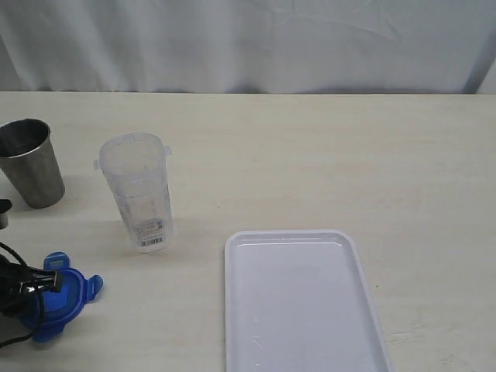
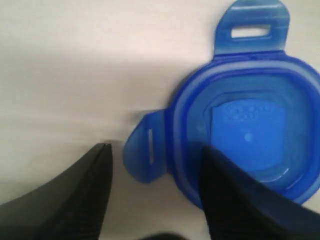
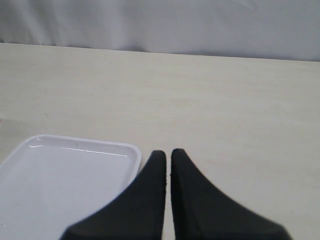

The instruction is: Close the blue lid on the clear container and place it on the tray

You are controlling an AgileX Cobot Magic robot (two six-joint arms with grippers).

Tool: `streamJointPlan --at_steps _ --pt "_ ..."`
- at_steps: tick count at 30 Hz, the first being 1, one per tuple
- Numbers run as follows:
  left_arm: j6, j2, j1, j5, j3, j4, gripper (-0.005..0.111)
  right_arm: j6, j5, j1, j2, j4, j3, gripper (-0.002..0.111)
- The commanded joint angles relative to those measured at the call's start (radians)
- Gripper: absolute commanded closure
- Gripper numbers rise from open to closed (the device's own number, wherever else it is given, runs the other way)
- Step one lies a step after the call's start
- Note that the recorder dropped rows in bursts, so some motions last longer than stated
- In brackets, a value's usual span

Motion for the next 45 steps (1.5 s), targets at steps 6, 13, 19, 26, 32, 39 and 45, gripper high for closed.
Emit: streamJointPlan --at_steps 6,13,19,26,32,39,45 --pt "-0.006 0.04 0.001 -0.052 0.002 0.003 0.052 0.0 -0.007 -0.003 -0.003 -0.008 0.001 0.104" --pt "-0.006 0.04 0.001 -0.055 0.002 0.003 0.053 0.0 -0.007 -0.003 -0.003 -0.008 0.001 0.104" --pt "-0.004 0.04 0.001 -0.057 0.002 0.007 0.076 0.0 -0.007 -0.003 -0.003 -0.008 0.001 0.104" --pt "0.024 0.04 0.001 -0.057 0.002 0.011 0.097 0.0 -0.007 -0.003 -0.003 -0.008 0.001 0.104" --pt "0.024 0.04 0.001 -0.057 0.002 0.011 0.098 0.0 -0.007 -0.003 -0.003 -0.008 0.001 0.104" --pt "0.025 0.04 0.001 -0.051 0.002 0.014 0.071 0.0 -0.007 -0.003 -0.003 -0.008 0.001 0.104" --pt "0.025 0.025 0.001 -0.041 -0.032 0.034 0.043 0.0 -0.007 -0.003 -0.003 -0.008 0.001 0.104"
